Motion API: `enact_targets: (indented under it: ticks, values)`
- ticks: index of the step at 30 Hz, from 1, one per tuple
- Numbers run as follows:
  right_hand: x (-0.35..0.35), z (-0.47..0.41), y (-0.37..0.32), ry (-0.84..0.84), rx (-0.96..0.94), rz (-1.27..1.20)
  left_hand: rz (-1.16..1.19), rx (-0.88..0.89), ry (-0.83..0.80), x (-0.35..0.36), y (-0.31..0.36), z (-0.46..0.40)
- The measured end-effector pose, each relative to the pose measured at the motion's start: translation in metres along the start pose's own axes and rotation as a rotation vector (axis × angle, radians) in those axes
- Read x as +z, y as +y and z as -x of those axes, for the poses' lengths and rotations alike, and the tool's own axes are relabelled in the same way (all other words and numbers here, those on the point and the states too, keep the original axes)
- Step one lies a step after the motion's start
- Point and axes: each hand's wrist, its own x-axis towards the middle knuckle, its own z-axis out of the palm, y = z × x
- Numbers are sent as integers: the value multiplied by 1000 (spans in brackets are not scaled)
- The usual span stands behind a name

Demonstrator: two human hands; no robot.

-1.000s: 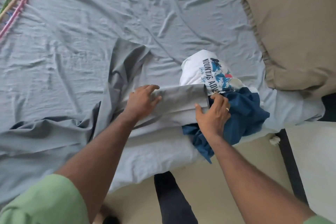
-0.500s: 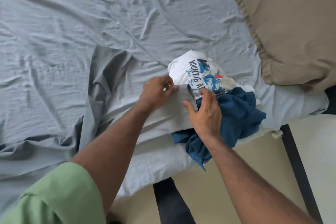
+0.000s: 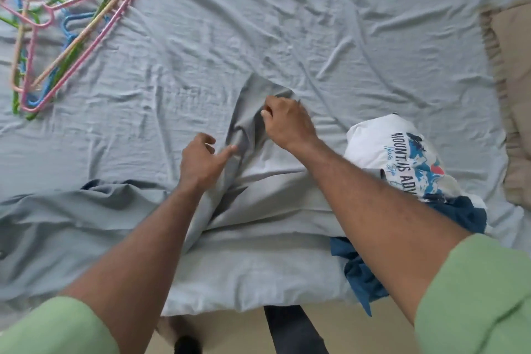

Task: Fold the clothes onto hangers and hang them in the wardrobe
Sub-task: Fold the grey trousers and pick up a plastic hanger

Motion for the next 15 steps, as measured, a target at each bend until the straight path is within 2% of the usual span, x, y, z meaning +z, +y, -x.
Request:
enact_targets:
  ticks: [4,7,10,12,15]
  values:
    - [14,-50,-23,-34,20,-8,16,9,-31,-3,-23,5]
    - [30,-78,-34,-193,12,138,-12,11,-21,5,-33,9]
    - [47,-93,-44,-311,98,247,65,25,0,12,-41,12]
    - [50,-97,-51,-231,165,143,60,71,-4,14,-45,13]
    - [44,-94,-53,14,357,-308,104,97,1,12,-50,16]
